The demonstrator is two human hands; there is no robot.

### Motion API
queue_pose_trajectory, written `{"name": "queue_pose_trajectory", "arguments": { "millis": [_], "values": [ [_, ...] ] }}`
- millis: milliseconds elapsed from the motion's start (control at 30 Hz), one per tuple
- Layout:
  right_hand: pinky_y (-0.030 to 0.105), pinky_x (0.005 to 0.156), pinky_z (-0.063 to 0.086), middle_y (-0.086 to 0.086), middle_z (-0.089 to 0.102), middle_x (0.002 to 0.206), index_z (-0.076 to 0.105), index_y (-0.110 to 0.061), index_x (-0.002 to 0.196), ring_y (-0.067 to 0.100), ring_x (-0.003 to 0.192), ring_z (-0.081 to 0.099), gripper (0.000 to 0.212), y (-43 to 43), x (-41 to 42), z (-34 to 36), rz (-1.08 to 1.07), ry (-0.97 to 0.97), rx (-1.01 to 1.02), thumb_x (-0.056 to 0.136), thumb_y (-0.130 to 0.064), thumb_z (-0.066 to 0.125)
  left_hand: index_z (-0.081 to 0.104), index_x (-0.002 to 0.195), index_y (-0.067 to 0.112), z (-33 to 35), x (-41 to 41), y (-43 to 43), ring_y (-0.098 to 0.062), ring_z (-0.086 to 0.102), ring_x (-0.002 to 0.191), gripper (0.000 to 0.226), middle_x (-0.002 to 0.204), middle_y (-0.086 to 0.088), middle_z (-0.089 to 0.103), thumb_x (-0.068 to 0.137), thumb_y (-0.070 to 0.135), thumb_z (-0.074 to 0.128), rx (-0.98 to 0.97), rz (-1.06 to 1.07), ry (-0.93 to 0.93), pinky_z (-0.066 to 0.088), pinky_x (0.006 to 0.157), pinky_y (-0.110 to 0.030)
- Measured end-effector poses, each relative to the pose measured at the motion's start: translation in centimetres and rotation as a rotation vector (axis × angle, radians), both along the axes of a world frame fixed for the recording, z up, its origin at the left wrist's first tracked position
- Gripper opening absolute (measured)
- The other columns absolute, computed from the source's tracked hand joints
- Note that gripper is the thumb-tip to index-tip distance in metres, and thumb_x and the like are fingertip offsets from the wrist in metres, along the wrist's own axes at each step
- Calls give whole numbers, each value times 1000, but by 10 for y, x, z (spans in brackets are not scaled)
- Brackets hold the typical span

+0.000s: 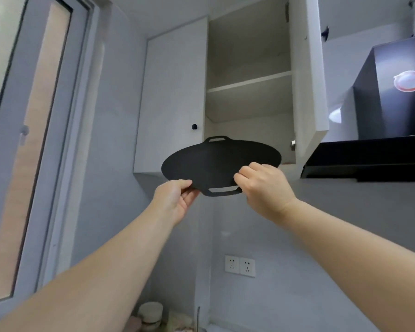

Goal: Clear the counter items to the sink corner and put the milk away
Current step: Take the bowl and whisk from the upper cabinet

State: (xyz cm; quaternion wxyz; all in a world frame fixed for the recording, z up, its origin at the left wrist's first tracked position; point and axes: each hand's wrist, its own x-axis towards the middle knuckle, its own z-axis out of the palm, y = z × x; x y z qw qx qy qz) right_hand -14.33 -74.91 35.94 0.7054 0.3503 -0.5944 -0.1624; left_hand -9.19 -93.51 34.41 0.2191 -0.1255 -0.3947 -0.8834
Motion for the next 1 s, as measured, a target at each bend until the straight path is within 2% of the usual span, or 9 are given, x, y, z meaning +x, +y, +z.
{"name": "queue_pose_trajectory", "arguments": {
  "millis": [100,167,233,433,600,667,733,900,1000],
  "values": [
    [25,40,26,3,47,52,51,-11,54,22,45,44,26,-11,18,-14,-25,-50,43,68,1,33,53,101,-1,-19,24,-14,-21,62,72,21,86,-13,63,91,-13,38,10,-12,-40,52,57,-24],
    [23,41,21,3,44,49,48,-12,51,22,42,41,18,-16,28,-25,-73,-116,37,55,5,53,53,103,-3,-33,38,-25,-22,66,68,22,87,-15,63,91,-13,38,-9,-53,-73,53,59,-25],
    [22,41,18,2,41,47,45,-12,49,21,40,39,33,-24,36,-45,-154,-236,30,39,9,68,53,104,-5,-52,51,-37,-23,68,67,22,88,-16,64,91,-14,38,-29,-80,-121,57,61,-28],
    [18,41,13,0,42,44,46,-13,46,20,36,41,42,-35,59,-120,-261,-550,3,41,-14,88,49,116,-5,-112,73,-55,-27,64,81,29,97,-19,62,90,-14,39,-71,-78,-289,48,84,-40],
    [14,46,-6,-6,22,50,28,-19,51,18,40,20,65,-35,79,-178,-315,-747,-172,37,-27,91,55,97,1,-161,86,-51,-29,66,85,15,106,-18,63,91,-8,45,-82,-140,-493,51,86,-40],
    [20,40,9,-4,31,61,34,-17,61,19,49,29,50,-29,89,-198,-415,-809,-184,60,-30,82,54,93,1,-177,92,-42,-29,65,86,13,107,-17,62,91,-8,45,-64,-160,-558,50,88,-40],
    [28,54,30,2,42,83,45,-14,83,22,69,42,17,-20,98,-214,-521,-1008,-268,88,-26,56,52,99,-3,-193,96,-34,-29,62,86,13,106,-15,61,91,-10,44,-49,-169,-583,49,87,-40],
    [29,70,38,8,52,114,48,-8,119,29,98,54,34,13,122,-256,-545,-1402,-617,86,-1,42,52,110,-1,-239,102,-19,-32,64,90,25,94,-17,64,91,-12,42,-56,-213,-622,50,89,-40],
    [31,75,44,17,58,105,49,-5,104,30,90,54,18,31,123,-281,-354,-1686,-1070,89,-4,40,51,115,-3,-261,100,-5,-31,63,90,28,96,-18,64,91,-12,42,-74,-240,-659,49,85,-40]
  ]
}}
